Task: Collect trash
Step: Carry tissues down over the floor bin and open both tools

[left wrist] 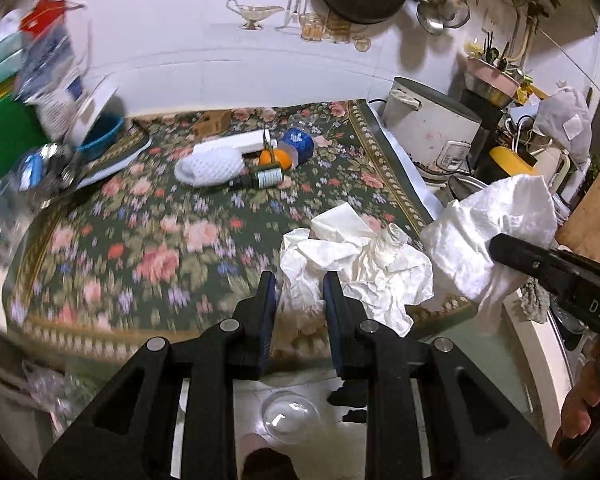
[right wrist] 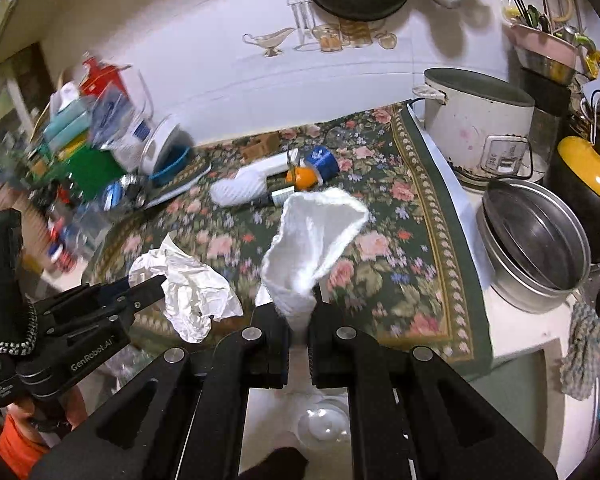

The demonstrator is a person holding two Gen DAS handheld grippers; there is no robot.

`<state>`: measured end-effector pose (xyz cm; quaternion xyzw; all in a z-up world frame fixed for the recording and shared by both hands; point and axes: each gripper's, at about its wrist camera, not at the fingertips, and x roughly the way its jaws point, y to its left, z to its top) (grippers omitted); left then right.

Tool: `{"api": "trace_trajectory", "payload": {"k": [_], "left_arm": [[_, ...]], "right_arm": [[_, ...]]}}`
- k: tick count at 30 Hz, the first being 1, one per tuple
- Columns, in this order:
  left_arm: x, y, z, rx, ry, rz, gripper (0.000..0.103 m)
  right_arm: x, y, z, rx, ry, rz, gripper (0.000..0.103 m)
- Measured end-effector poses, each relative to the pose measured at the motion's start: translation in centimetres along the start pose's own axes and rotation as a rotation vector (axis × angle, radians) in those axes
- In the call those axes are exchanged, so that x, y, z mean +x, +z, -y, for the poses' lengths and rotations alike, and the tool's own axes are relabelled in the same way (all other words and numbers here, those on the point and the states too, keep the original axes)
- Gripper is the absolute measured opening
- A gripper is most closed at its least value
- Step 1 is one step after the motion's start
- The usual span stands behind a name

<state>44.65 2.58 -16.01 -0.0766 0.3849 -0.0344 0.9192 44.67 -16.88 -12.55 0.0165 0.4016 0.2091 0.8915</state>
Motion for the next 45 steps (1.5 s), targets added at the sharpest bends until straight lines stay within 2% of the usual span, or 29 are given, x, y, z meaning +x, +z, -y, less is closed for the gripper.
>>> {"api": "trace_trajectory", "payload": {"k": [6,10,15,18,21,26,32,37,41,44,45], "left_arm": [[-1.9,-5.5,2.7,-0.096,0.046,-0.02,0.023],[-2.0,-8.8,3.6,-0.14,0.067,-0.055,0.023],[0.3,-12.9,3.5,-0.161,0.09,-0.152,0.023],[3.0,-15.8,2.8,-0.158,0.105,-0.22,0.023],[6.2,-18.6,1.6,-0.161,0.102,-0.282,0.023],[13.7,-24.1,-1.8,-0.154,0.079,-0.38,0.023],[21.8,-30.6,-5.9,-0.124,0.082,-0.428,0.023],[28.1,-36.6,-9.5,-0.14,0.105,-0.463,0.023],[32.9,-40.9,-11.2,-0.147,0.121,-0.496,0.023],[35.6,-43.3,-11.8,-0.15,0.129,-0.514,0.023],[36.1,-43.7,-12.0,-0.153,0.13,-0.517,0.023]], "right_arm": [[-1.9,-4.0,1.1,-0.05,0.049,-0.07,0.007],[-1.7,-6.6,1.8,-0.062,0.063,-0.131,0.007],[0.1,-9.8,2.6,-0.046,0.08,-0.212,0.007],[2.2,-12.0,3.2,-0.028,0.072,-0.26,0.007],[5.4,-14.7,4.0,0.01,0.054,-0.315,0.007],[11.7,-20.0,5.0,0.059,0.005,-0.378,0.007],[21.5,-27.2,5.0,0.072,-0.042,-0.434,0.007],[29.7,-33.5,5.5,0.088,-0.027,-0.495,0.008],[34.8,-37.6,6.1,0.096,-0.025,-0.544,0.008],[37.4,-39.4,6.8,0.108,-0.014,-0.578,0.022],[37.9,-39.8,7.0,0.109,-0.013,-0.584,0.03]]}}
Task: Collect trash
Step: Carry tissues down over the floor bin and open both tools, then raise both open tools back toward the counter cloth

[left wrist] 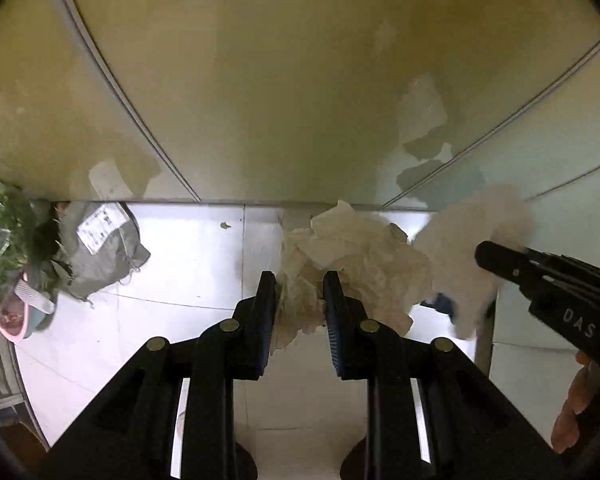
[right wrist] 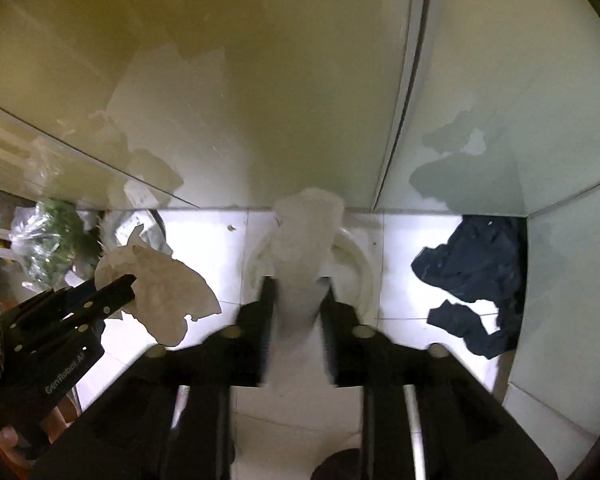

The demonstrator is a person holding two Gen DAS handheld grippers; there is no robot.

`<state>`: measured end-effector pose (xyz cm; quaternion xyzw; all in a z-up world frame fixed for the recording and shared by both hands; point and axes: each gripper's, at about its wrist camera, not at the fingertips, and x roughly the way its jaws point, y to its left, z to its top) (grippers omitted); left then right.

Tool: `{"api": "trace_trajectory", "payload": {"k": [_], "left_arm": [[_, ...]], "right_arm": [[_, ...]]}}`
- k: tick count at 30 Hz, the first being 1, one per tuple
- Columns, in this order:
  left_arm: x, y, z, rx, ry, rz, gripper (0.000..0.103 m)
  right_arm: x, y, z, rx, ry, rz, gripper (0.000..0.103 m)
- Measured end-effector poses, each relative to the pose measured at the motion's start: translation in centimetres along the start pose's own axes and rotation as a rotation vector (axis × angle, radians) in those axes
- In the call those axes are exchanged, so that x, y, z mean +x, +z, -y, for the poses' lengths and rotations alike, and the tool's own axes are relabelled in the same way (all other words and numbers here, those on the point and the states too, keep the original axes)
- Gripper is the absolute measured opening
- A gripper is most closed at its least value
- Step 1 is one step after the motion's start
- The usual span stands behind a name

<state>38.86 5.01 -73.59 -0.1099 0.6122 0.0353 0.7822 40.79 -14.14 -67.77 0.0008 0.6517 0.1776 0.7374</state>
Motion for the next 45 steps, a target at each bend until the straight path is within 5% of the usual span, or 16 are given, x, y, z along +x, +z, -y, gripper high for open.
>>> {"api": "trace_trajectory", "payload": {"k": [4,10,14,21,32,45], "left_arm": [[2.7,-0.4,0.4,-0.005,-0.005,-0.014,0.024],[4.6,-0.5,2.5,0.022,-0.05,-0.027,0.027],[5.2,-0.5,3.4,0.035,-0.102,-0.028,0.052],[1.4,-0.3,4.6,0.03,-0.098,-0.027,0.053],[-19.5,2.4,5.6,0.049,-0.087,0.124,0.053],[-48.8,4.8,10.8,0.082,-0.094,0.454,0.053]], "right_arm": [[1.1,-0.5,0.1,-0.014,-0.02,0.025,0.046],[0.0,-0.9,0.6,-0.008,-0.048,0.066,0.049],[-1.5,-1.0,1.4,0.006,-0.066,0.094,0.051],[-6.4,-1.1,1.1,0.034,-0.063,0.137,0.052],[-22.1,-0.4,-3.6,0.0,-0.054,0.235,0.052],[-46.9,-0.1,-6.6,-0.081,-0.07,0.513,0.054]]}}
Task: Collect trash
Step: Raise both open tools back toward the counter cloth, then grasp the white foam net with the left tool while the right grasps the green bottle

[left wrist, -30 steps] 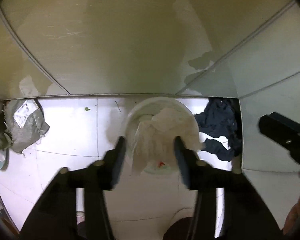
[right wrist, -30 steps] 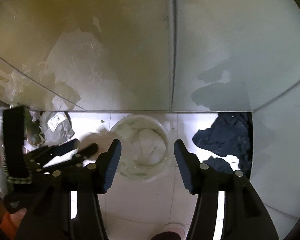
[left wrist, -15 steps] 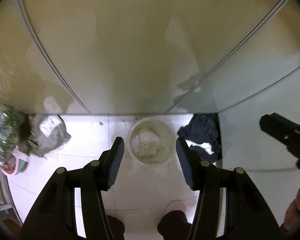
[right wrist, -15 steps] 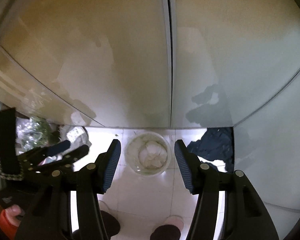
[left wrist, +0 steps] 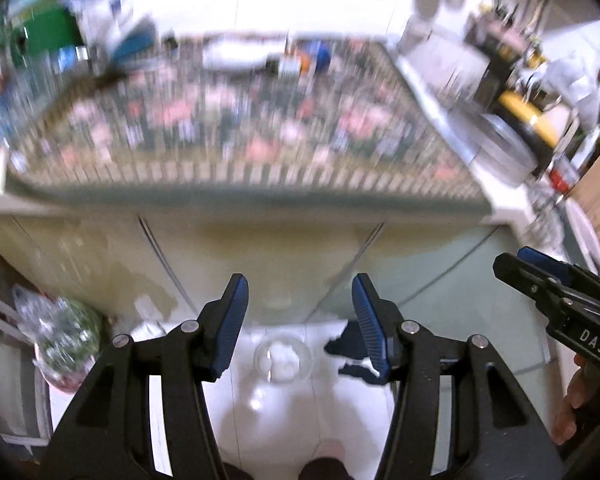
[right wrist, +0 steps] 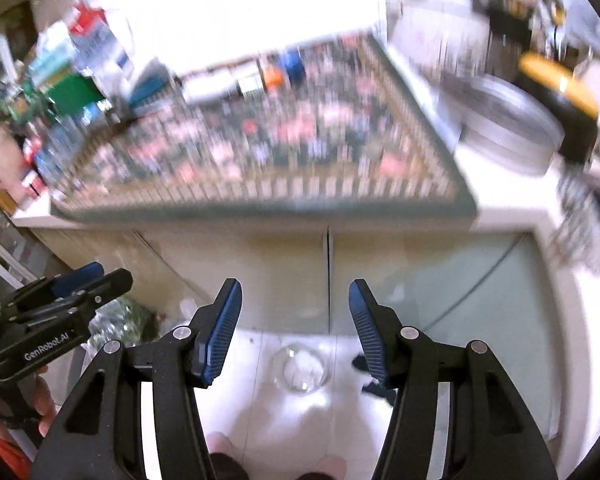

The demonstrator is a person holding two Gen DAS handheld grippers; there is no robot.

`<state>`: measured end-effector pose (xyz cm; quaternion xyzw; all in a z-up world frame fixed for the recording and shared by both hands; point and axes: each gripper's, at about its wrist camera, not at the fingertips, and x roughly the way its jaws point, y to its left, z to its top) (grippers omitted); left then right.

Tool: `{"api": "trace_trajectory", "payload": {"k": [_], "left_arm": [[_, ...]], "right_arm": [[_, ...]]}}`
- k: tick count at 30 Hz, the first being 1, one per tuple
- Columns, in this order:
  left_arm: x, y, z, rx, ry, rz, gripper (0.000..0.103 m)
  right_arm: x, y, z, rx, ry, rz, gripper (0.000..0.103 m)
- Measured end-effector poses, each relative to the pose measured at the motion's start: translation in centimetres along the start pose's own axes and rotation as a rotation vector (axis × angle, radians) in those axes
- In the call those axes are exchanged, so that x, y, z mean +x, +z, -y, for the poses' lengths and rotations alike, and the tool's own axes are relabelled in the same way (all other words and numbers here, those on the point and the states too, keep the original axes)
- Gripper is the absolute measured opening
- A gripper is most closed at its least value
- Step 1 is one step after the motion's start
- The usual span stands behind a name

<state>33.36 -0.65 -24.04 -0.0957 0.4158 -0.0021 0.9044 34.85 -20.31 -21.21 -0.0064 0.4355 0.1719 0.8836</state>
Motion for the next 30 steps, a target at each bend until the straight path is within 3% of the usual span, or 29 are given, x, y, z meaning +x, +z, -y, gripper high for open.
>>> {"api": "trace_trajectory", "payload": {"k": [4,8,10,12,15,22,30], "left_arm": [[-5.7,2.7,2.1,0.005,0.015,0.099,0.054],[-10.5,4.4,3.6,-0.001,0.035,0.187,0.059],[-12.3,5.4,4.2,-0.008,0.044,0.225,0.06],[-13.6,6.0,4.8,-0.017,0.049,0.253,0.076],[-14.8,7.1,4.8,-0.027,0.082,0.294,0.086],[-13.7,10.9,1.9,-0.058,0.1,0.335,0.095],[-6.8,18.9,-6.0,-0.084,0.084,0.305,0.095]], "right_arm": [[-6.3,2.8,-0.1,-0.064,-0.011,0.134,0.064],[-10.4,5.2,-0.5,-0.099,-0.001,0.209,0.065],[-12.0,6.1,-0.1,-0.104,0.015,0.238,0.072],[-12.9,6.6,-0.1,-0.105,0.033,0.27,0.077],[-13.4,7.6,-0.3,-0.102,0.046,0.294,0.079],[-10.9,11.1,-0.9,-0.094,0.05,0.296,0.08],[-4.9,16.4,-3.3,-0.048,-0.001,0.276,0.08]]}}
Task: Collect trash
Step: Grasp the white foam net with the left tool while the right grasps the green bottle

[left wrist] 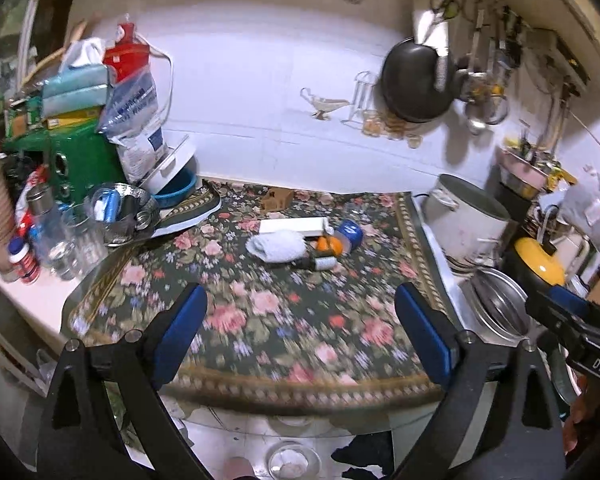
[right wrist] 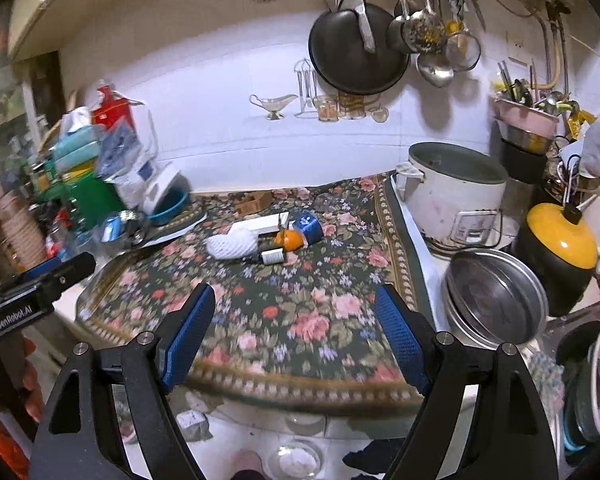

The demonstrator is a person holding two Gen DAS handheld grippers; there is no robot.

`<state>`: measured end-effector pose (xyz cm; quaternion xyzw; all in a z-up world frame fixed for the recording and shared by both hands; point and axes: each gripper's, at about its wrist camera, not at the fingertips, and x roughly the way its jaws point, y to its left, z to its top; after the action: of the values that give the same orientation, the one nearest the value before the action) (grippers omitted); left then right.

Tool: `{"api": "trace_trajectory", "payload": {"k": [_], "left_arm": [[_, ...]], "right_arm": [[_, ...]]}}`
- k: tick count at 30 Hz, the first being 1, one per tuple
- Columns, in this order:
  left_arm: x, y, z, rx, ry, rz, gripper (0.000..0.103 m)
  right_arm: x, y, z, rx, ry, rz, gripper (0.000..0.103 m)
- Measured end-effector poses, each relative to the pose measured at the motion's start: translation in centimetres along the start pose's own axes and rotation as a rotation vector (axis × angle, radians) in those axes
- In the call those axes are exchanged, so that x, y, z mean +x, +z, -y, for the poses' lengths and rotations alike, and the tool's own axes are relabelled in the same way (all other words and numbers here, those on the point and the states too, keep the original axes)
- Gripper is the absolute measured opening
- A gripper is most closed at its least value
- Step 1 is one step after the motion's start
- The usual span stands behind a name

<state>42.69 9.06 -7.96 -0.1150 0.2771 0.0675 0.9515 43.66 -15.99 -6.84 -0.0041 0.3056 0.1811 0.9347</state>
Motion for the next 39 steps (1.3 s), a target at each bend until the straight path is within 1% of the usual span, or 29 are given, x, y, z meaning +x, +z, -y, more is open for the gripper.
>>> {"api": "trace_trajectory", "payload": {"k": [3,6,10,13,16,20,26,31,32,33,34,35,36,37,39], "left_arm": [[3.6,2.3,-2.7,-0.001,-0.007,-0.032,0.095],[7.9,4.9,-5.4,0.032,-0.019,-0.092,0.095],[12.7,6.5,-7.7,0.062,-0.025,-0.134,0.095],[16.6,6.6,-8.7,0.053,-0.03,-0.194,0.095],[19.4,6.3,-9.1,0.051,-0.039,-0.244,0.095],[22.9,5.7,-9.2,0.061,-0.004,-0.291,0.095],[26.6,4.9,-9.6,-0.029,0.067,-0.345,0.095],[29.8,4.3,-9.8,-0.086,0.089,-0.397,0.095],[30.6,4.2,-9.8,-0.101,0.088,-0.409,0.095],[31.1,4.1,-9.9,-0.112,0.086,-0.417,0.095],[32.0,4.0,-9.9,-0.13,0.076,-0.425,0.095],[32.5,4.0,-9.9,-0.137,0.07,-0.428,0.095],[33.2,3.9,-9.9,-0.141,0.066,-0.433,0.095],[34.1,3.8,-9.8,-0.142,0.065,-0.441,0.095],[35.5,3.4,-9.7,-0.141,0.065,-0.463,0.095]], "right_arm": [[3.5,1.7,-0.9,0.02,-0.014,-0.04,0.08],[7.1,3.2,-1.8,0.053,-0.027,-0.073,0.08],[11.8,4.0,-2.2,0.094,-0.045,-0.12,0.08],[15.4,4.2,-2.4,0.113,-0.037,-0.178,0.08],[19.5,4.0,-2.4,0.115,-0.024,-0.246,0.08],[24.3,4.0,-2.6,0.092,0.006,-0.309,0.08],[31.7,4.3,-2.4,0.067,0.1,-0.422,0.079],[36.3,3.8,-2.6,0.023,0.134,-0.503,0.079],[36.9,3.6,-2.6,0.019,0.141,-0.513,0.079],[37.4,3.4,-2.6,0.015,0.149,-0.523,0.074],[37.9,3.2,-2.7,0.014,0.154,-0.535,0.067],[38.3,3.1,-2.6,0.016,0.16,-0.548,0.064],[38.6,2.8,-2.6,0.021,0.176,-0.565,0.058],[38.6,2.7,-2.4,0.042,0.203,-0.566,0.055],[38.5,2.5,-2.1,0.061,0.21,-0.567,0.055]]}}
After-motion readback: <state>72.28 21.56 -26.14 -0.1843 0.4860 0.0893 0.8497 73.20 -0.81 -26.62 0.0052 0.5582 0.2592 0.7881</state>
